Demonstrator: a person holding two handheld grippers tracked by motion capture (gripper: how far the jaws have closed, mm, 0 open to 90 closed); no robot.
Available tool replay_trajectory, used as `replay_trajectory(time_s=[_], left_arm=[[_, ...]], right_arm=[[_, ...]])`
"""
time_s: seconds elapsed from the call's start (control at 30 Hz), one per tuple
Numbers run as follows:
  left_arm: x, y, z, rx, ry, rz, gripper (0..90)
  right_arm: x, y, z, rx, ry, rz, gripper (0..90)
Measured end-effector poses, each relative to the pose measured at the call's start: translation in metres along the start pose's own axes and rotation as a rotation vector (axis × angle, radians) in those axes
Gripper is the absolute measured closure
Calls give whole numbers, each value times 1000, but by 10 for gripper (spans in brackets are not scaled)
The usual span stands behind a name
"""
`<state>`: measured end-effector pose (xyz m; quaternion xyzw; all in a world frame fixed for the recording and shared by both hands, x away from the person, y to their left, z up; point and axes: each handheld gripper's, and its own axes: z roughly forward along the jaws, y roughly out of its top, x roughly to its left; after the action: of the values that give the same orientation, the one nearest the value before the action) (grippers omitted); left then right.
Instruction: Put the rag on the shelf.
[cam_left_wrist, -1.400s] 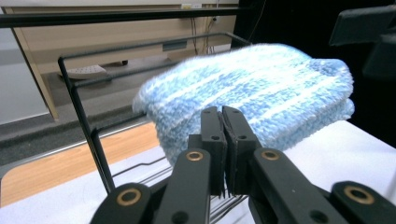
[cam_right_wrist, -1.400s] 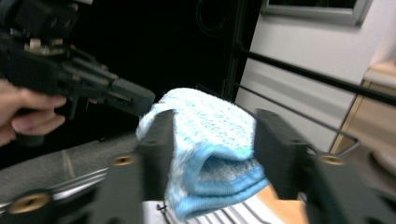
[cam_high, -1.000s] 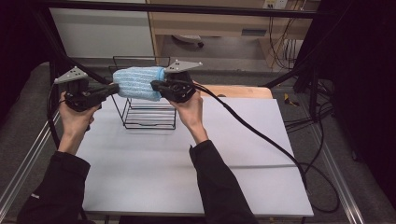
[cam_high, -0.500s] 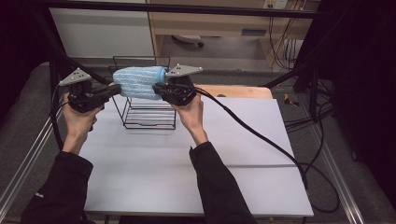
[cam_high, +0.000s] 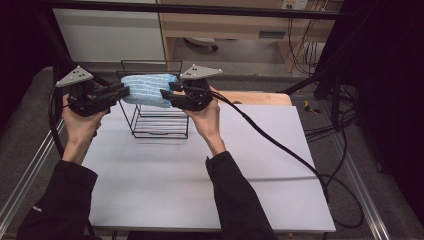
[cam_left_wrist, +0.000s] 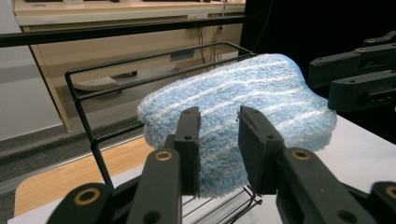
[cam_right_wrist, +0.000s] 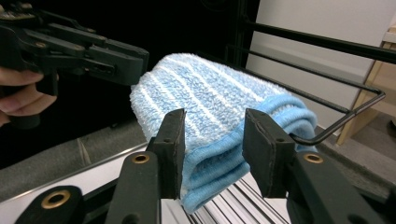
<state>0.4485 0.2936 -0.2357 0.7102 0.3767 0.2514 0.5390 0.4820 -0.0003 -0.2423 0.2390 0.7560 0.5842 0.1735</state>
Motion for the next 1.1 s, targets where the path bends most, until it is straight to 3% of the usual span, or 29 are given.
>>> replay_trajectory(time_s=[0.3,0.43,0.8,1.1], left_arm=[[-1,7,-1,-13,12,4,608],[-2,8,-4,-16,19,9,555],[-2,-1,-16,-1,35,35,258],[-5,-21,-28,27,45,48,123]], right_arm=[[-3,5,-6,-23,-6,7,540],[-3,7,-9,-32,-11,8,474],[0,11,-29,-22,-26,-8,224],[-12,-12,-62,1,-14,38,66]])
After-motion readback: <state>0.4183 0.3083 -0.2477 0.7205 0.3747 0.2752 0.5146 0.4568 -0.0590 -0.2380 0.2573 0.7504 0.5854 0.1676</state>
